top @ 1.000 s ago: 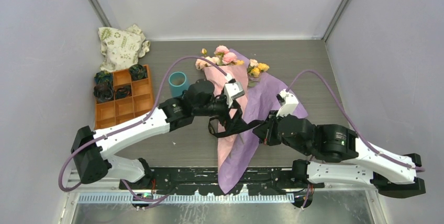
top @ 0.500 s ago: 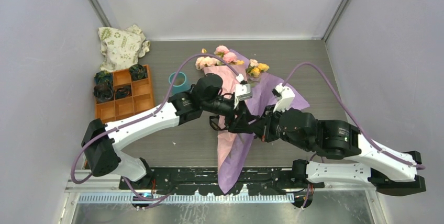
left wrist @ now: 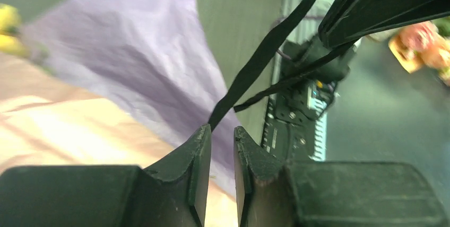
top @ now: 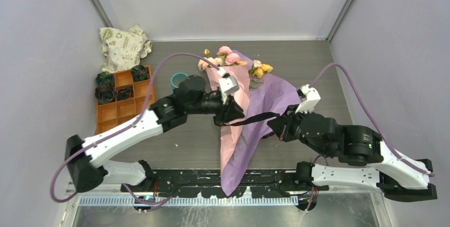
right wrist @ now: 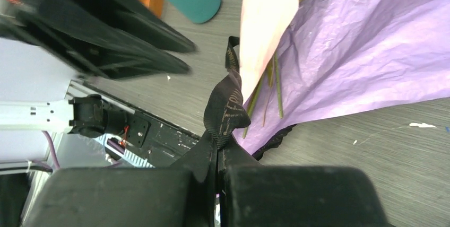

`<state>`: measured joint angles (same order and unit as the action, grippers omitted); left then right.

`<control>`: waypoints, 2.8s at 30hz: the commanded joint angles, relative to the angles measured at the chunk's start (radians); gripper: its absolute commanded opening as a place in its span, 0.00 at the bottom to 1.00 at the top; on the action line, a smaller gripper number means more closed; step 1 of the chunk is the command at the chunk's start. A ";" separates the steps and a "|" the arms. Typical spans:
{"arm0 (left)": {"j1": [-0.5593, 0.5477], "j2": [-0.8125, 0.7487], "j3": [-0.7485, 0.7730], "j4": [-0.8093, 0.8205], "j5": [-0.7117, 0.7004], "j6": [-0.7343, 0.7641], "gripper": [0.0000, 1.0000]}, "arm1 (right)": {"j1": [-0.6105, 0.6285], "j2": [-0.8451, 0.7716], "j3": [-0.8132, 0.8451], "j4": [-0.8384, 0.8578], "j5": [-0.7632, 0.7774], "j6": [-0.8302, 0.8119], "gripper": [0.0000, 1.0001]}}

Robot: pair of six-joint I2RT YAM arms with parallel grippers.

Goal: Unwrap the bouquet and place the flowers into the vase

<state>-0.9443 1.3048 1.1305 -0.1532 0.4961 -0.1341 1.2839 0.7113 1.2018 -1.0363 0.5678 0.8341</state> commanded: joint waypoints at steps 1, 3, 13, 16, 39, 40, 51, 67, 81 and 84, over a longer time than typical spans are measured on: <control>0.034 -0.189 -0.011 0.002 -0.212 -0.004 0.23 | 0.005 -0.044 0.039 -0.051 0.110 0.038 0.01; 0.056 -0.236 -0.032 -0.017 -0.247 -0.006 0.22 | 0.005 -0.052 0.047 -0.076 0.133 0.042 0.01; 0.078 -0.272 -0.106 0.031 -0.256 -0.100 0.30 | 0.005 0.015 0.347 -0.192 0.368 -0.043 0.01; 0.078 -0.223 -0.114 0.080 -0.206 -0.144 0.33 | 0.006 0.017 0.424 -0.064 0.383 -0.171 0.01; 0.077 0.177 0.157 0.370 0.252 -0.195 0.79 | 0.005 0.303 0.616 0.092 0.258 -0.428 0.01; 0.078 0.192 0.165 0.373 0.262 -0.192 0.80 | 0.006 0.307 0.621 0.091 0.250 -0.428 0.01; 0.076 0.309 0.164 0.579 0.381 -0.308 0.81 | 0.004 0.343 0.659 0.105 0.222 -0.450 0.01; 0.083 0.426 0.040 1.013 0.417 -0.650 0.27 | 0.005 0.341 0.615 0.143 0.273 -0.460 0.01; 0.099 -0.293 -0.085 0.168 -0.213 -0.264 0.04 | 0.005 0.272 0.465 0.113 0.489 -0.418 0.07; 0.102 -0.347 -0.034 0.017 -0.330 -0.215 0.04 | 0.005 0.277 0.453 0.095 0.529 -0.409 0.07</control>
<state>-0.8520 0.9951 1.0351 0.1486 0.3939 -0.4610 1.2839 0.9913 1.6653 -0.9524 1.0023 0.4019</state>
